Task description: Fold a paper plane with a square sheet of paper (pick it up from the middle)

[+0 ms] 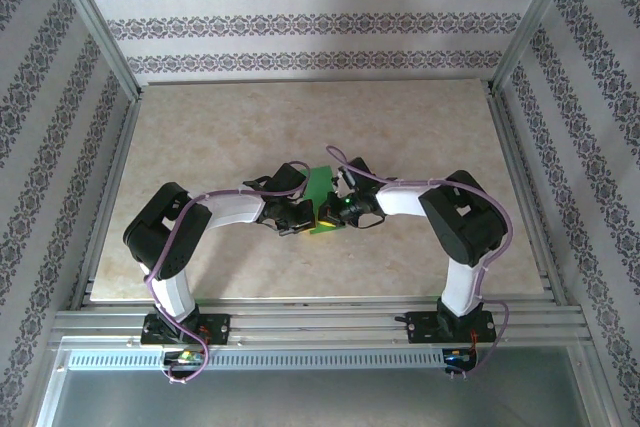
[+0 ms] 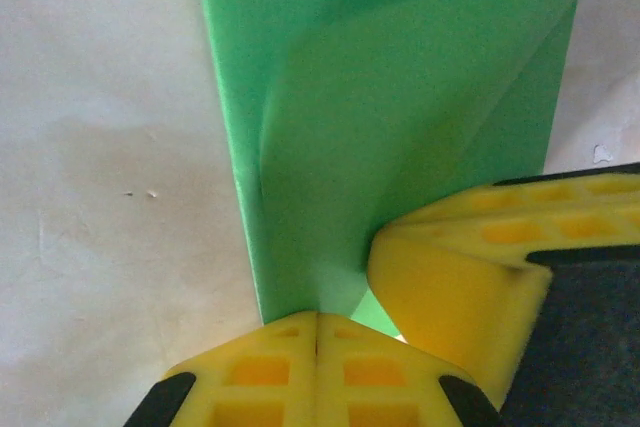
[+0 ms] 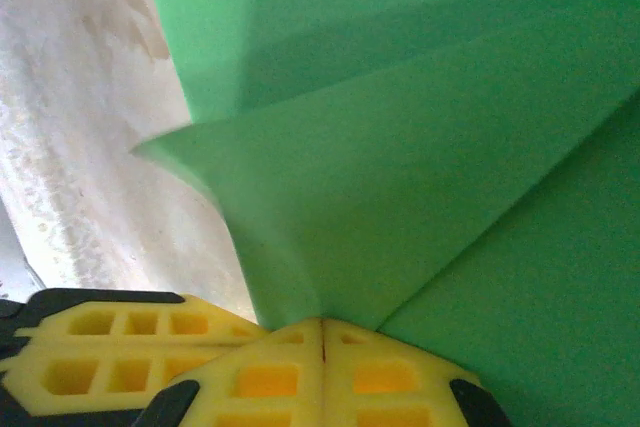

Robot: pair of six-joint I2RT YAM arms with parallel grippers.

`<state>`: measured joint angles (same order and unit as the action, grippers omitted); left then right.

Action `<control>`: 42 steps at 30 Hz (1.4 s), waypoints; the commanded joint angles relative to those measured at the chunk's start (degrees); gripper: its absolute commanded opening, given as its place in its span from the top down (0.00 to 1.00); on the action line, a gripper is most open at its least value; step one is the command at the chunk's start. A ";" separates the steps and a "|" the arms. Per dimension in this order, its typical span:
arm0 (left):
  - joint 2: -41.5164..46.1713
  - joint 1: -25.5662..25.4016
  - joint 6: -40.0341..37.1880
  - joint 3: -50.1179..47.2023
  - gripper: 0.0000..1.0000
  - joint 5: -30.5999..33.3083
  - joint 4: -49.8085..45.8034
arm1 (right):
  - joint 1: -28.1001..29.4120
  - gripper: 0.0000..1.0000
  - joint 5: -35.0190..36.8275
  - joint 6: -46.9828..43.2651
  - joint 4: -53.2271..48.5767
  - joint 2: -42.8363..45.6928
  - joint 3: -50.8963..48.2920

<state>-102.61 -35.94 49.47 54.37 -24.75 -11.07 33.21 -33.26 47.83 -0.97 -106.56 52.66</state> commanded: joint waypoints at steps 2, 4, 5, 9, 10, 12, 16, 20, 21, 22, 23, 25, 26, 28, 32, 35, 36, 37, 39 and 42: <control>-2.62 -0.45 -0.88 -1.78 1.00 1.67 -3.48 | 0.07 0.98 1.28 0.10 -0.65 -2.24 1.63; -2.69 -0.45 -0.83 -1.73 1.00 1.89 -4.53 | -0.96 0.98 1.85 0.58 -0.69 -2.20 1.49; -2.73 -0.51 -0.84 -1.73 1.00 2.07 -5.09 | -1.59 0.98 2.20 0.74 -0.82 -2.03 1.29; -3.56 -0.46 -1.20 -1.07 1.00 3.04 -8.24 | -4.51 0.98 3.10 0.47 -1.62 -0.92 0.83; -3.82 -0.49 -1.09 -0.86 1.00 2.98 -8.73 | -4.88 0.98 3.26 0.05 -2.28 -0.75 1.17; -4.52 -0.48 -1.05 -0.60 1.00 2.93 -9.33 | -5.25 0.98 3.46 -0.54 -2.96 -0.79 1.78; -5.43 -0.51 -1.31 0.19 1.00 3.27 -11.12 | -5.94 0.98 3.72 -0.89 -3.49 -1.51 3.36; -5.45 -0.55 -1.88 0.47 1.00 3.40 -12.10 | -6.45 0.98 3.91 -1.59 -3.87 -1.87 5.01; -5.54 -0.55 -2.00 0.56 1.00 3.44 -12.28 | -6.20 0.98 3.81 -1.88 -3.86 -1.74 5.21; -5.52 -0.53 -2.14 0.66 1.00 3.29 -12.31 | -5.70 0.98 3.90 -2.31 -3.88 -1.35 5.13; -5.54 -0.53 -2.18 0.82 1.00 3.22 -12.31 | -5.09 0.98 3.90 -2.79 -3.63 -0.75 4.89; -5.50 -0.53 -2.40 0.94 1.00 3.25 -12.31 | -4.02 0.98 3.68 -3.27 -3.26 0.31 4.17; -5.42 -0.61 -2.43 1.00 1.00 3.48 -12.44 | -3.62 0.98 3.43 -3.34 -2.80 0.68 3.76; -5.24 -0.53 -2.60 0.95 1.00 3.69 -12.57 | -2.88 0.98 2.80 -3.18 -2.00 1.09 2.99; -5.27 -0.55 -2.55 1.00 1.00 3.74 -12.34 | -1.45 0.98 1.75 -3.46 -2.46 -0.48 3.90; -5.25 -0.53 -2.45 1.00 1.00 3.78 -12.30 | -1.50 0.98 1.79 -2.30 -2.40 -2.57 4.56; -5.26 -0.54 -2.39 0.97 1.00 3.78 -12.31 | -1.57 0.98 1.99 -2.04 -2.45 -3.05 4.69; -5.24 -0.53 -2.45 0.93 1.00 3.90 -12.31 | -1.78 0.98 2.37 -1.72 -2.58 -3.57 4.94; -5.22 -0.59 -2.43 0.75 1.00 3.88 -12.37 | -2.76 0.98 2.78 -1.01 -2.65 -4.57 5.21; -5.23 -0.55 -2.36 0.47 1.00 3.91 -12.32 | -5.38 0.98 3.64 -0.80 -3.28 -5.96 5.91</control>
<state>-104.29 -35.94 48.18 57.28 -24.93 -14.57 30.30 -33.26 46.54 -3.49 -109.69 57.41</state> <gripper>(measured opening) 0.064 0.065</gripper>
